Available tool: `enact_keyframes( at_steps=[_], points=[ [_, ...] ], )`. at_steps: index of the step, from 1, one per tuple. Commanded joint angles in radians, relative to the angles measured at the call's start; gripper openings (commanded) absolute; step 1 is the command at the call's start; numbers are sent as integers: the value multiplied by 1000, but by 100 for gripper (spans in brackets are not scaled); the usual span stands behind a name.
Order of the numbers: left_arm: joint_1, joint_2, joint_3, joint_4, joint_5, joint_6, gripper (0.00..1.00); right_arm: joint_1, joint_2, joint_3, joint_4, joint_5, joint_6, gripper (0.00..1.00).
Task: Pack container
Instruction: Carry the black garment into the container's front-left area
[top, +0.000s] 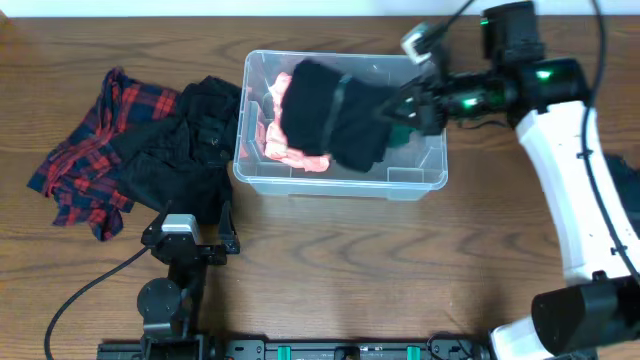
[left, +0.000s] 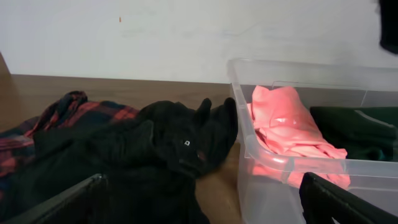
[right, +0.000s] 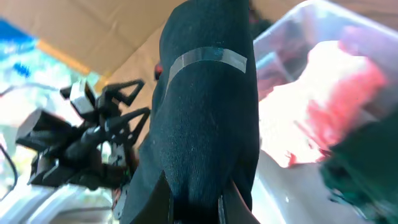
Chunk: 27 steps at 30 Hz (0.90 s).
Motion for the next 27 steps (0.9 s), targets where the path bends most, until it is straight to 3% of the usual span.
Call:
enact_keyframes(
  at_steps=[1,17,27],
  points=[
    [5,-5,-17,-33,14,3,98,62,36,1,11,-7,-50,1],
    [5,-5,-17,-33,14,3,98,112,223,1,241,-6,-56,1],
    [5,-5,-17,-33,14,3,98,141,230,0,249,14,-82,1]
  ],
)
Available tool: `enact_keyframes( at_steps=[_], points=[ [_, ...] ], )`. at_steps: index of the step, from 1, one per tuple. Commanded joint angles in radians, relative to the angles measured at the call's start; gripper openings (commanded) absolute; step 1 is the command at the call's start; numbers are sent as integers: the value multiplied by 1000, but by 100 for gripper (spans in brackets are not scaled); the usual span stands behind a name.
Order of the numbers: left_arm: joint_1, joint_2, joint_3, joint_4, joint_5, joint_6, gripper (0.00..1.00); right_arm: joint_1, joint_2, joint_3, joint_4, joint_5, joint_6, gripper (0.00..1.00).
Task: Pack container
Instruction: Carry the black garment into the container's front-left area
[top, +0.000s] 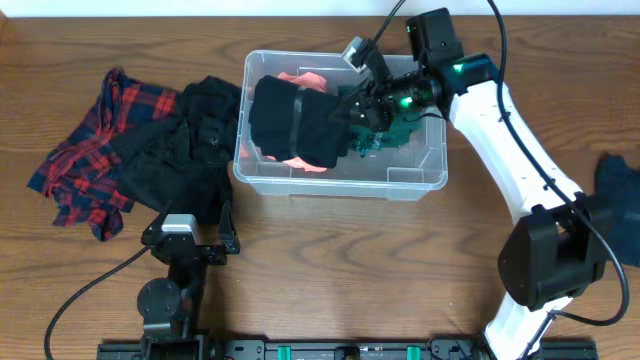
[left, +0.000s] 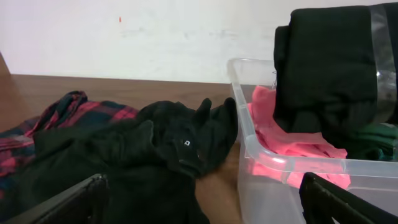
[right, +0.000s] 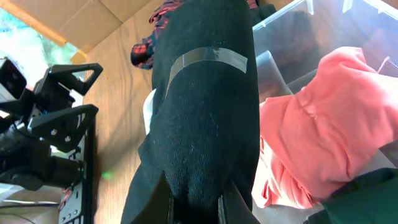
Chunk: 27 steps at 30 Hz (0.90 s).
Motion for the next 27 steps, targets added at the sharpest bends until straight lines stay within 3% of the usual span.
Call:
enact_keyframes(
  at_steps=[1,15,20,23,27],
  points=[
    [5,-5,-17,-33,14,3,98,20,6,3,3,-37,-33,1],
    [5,-5,-17,-33,15,3,98,71,165,3,-5,-42,-32,1],
    [5,-5,-17,-33,14,3,98,72,178,3,-6,6,-27,59],
    [5,-5,-17,-33,15,3,98,67,177,3,-4,104,-13,73],
    [5,-5,-17,-33,14,3,98,63,177,7,-2,244,-13,78]
  ],
)
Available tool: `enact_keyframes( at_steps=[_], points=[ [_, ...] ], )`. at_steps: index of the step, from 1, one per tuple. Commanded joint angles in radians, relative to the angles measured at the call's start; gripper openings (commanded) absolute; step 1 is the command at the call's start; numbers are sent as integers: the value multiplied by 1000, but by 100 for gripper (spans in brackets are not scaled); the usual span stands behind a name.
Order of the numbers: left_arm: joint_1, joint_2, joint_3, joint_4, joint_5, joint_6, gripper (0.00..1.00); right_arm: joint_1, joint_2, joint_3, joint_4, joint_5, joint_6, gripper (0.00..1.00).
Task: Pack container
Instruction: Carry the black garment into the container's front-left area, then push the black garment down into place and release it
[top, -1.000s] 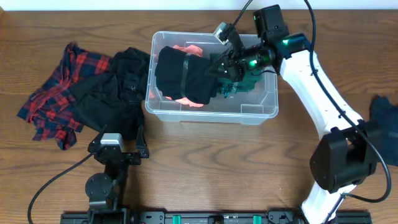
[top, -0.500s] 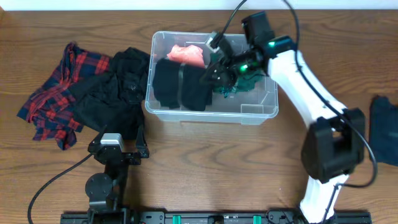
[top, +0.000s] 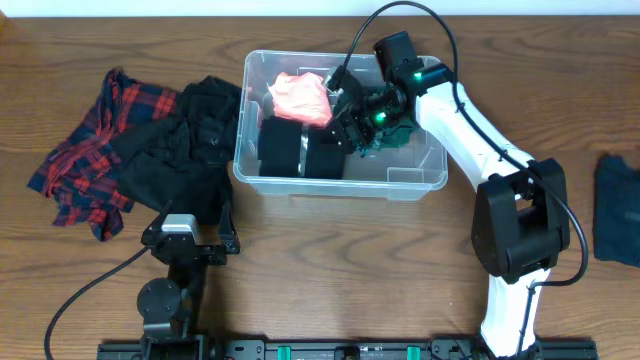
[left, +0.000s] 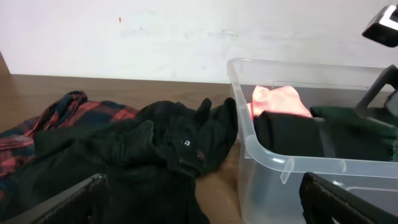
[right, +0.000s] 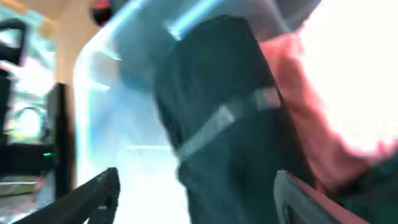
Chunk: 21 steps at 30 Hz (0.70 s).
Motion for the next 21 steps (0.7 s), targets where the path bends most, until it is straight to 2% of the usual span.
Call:
enact_keyframes(
  at_steps=[1,8,9,11,13,15,21],
  points=[
    [5,-5,-17,-33,14,3,98,8,4,11,0,125,0,78],
    [5,-5,-17,-33,14,3,98,7,4,78,-6,207,38,75],
    [5,-5,-17,-33,14,3,98,9,4,86,-6,222,47,71],
    [5,-5,-17,-33,14,3,98,15,4,95,-5,268,77,52],
    [5,-5,-17,-33,14,3,98,23,5,95,-7,307,103,17],
    [5,-5,-17,-33,14,3,98,33,5,92,-13,325,109,1],
    [5,-5,-17,-33,14,3,98,94,22,83,-9,382,134,1]
  ],
)
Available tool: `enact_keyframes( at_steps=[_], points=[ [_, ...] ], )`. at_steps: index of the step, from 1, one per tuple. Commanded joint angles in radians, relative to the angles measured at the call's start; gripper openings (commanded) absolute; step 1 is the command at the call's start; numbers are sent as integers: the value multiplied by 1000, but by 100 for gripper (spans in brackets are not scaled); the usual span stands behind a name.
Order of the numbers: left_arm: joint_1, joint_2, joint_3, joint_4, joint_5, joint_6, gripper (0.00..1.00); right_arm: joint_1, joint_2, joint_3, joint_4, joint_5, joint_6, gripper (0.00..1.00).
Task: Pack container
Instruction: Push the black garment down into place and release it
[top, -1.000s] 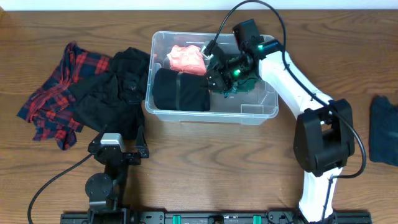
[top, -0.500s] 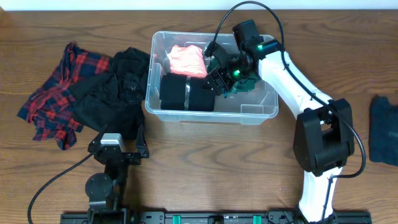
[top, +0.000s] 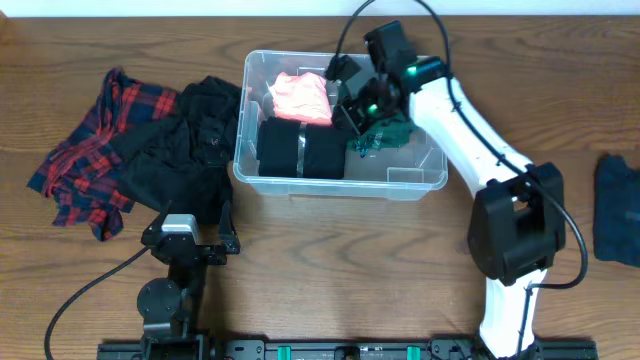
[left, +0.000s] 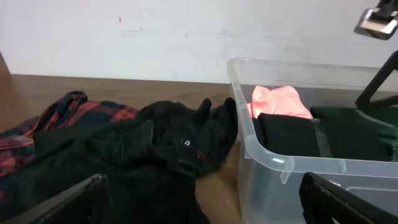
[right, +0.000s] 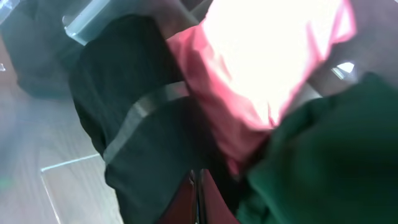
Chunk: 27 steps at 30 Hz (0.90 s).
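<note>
A clear plastic container (top: 415, 183) stands at the table's middle back. A folded black garment with a grey stripe (top: 300, 148) lies in its front left. Behind that lies a pink garment (top: 302, 95), and a green garment (top: 385, 135) is at the right. My right gripper (top: 352, 110) hovers over the container's middle, its fingers pressed together with nothing between them (right: 196, 180). My left gripper (top: 190, 243) rests low near the front edge, open and empty (left: 200, 190). It faces the black pile and the container's left wall.
A heap of black clothing (top: 190, 140) and a red plaid shirt (top: 85, 150) lie on the table left of the container. A dark blue cloth (top: 615, 205) lies at the right edge. My right arm reaches over the container's right half.
My right gripper was open low beside the black striped garment; it is now shut, empty and a little higher and farther back. The garment stays in the container.
My right gripper held the black striped garment above the container's right side, then over its left part. After that the garment lay in the front left with the gripper open beside it. Now the gripper is shut and drawn back. The left arm never moved.
</note>
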Motion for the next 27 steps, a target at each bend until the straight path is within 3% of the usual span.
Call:
enact_keyframes(
  at_steps=[1,18,27],
  points=[
    [5,-5,-17,-34,14,3,98,51,28,4,6,41,28,1],
    [5,-5,-17,-34,14,3,98,181,192,4,61,118,85,1],
    [5,-5,-17,-34,14,3,98,186,196,41,47,118,97,1]
  ],
)
